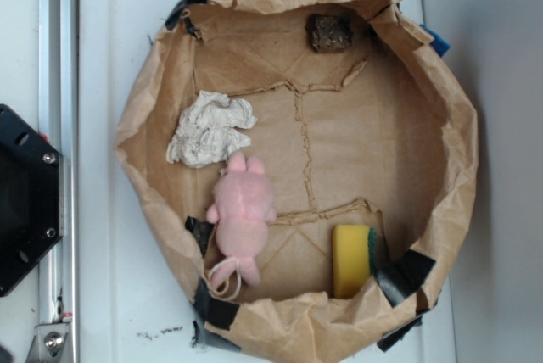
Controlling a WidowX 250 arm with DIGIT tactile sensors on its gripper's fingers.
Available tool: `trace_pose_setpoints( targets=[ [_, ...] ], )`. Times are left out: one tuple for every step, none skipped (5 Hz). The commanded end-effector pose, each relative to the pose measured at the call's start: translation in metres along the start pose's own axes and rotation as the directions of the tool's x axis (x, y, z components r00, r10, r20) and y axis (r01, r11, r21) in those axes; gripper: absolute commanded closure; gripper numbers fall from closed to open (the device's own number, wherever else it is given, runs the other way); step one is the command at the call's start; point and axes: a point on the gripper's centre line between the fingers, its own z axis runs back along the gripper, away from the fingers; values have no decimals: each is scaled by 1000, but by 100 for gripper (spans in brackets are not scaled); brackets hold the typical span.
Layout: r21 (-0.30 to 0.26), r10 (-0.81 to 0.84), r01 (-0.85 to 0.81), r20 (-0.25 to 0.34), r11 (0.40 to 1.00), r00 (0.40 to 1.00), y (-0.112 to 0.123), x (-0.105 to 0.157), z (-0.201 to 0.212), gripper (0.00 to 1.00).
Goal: Grab the rock.
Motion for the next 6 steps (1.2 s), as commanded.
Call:
trace_pose_setpoints(
  targets=[
    [0,0,0,0,1000,1000,0,0,0,0],
    [19,46,-48,65,999,997,23,32,-8,0],
    [54,87,-95,148,994,985,43,66,-13,0],
    [55,132,-144,176,988,975,56,96,-25,0],
    [61,106,-116,141,991,984,57,127,-42,0],
    [64,115,-124,129,990,985,57,145,-58,0]
  ],
)
